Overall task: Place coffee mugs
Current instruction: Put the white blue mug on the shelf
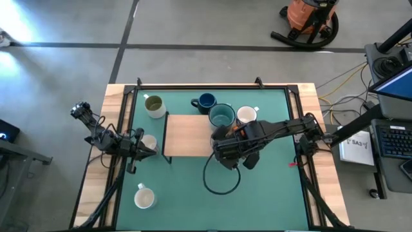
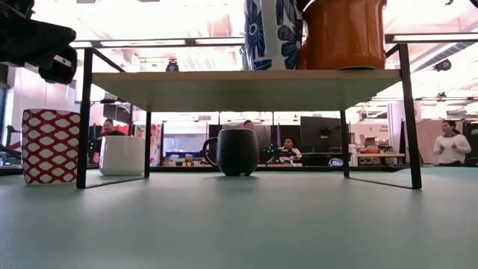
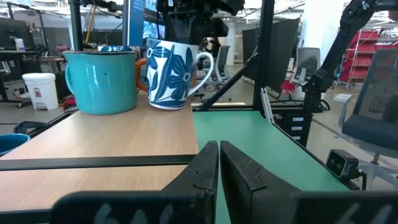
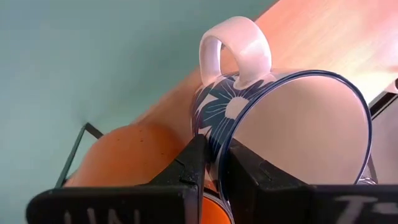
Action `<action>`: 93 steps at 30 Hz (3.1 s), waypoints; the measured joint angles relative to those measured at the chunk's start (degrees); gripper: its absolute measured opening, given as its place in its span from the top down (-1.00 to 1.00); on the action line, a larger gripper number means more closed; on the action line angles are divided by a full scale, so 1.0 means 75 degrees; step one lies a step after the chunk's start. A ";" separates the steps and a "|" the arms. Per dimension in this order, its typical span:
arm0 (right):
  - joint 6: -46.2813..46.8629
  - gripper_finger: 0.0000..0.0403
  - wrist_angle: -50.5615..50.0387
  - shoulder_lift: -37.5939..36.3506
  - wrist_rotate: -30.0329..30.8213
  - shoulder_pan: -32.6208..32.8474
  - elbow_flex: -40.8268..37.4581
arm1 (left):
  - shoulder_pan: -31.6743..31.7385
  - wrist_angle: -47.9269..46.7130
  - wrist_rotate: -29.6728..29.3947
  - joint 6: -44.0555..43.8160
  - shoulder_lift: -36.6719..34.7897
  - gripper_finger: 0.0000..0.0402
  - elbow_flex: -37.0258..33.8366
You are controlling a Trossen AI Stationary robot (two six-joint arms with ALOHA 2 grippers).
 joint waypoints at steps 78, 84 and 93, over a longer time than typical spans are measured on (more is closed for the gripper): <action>0.5567 0.83 0.0655 -0.0050 0.0398 0.0201 -0.0198 | 0.0000 -0.0003 -0.0002 -0.0002 -0.0001 1.00 0.0000; 0.5090 0.83 0.0224 -0.0050 0.0403 0.0201 -0.0204 | 0.0000 0.0000 0.0000 -0.0003 0.0000 1.00 0.0000; 0.4772 0.83 0.0086 -0.0050 0.0371 0.0201 -0.0094 | 0.0000 -0.0001 0.0000 -0.0002 -0.0001 1.00 0.0000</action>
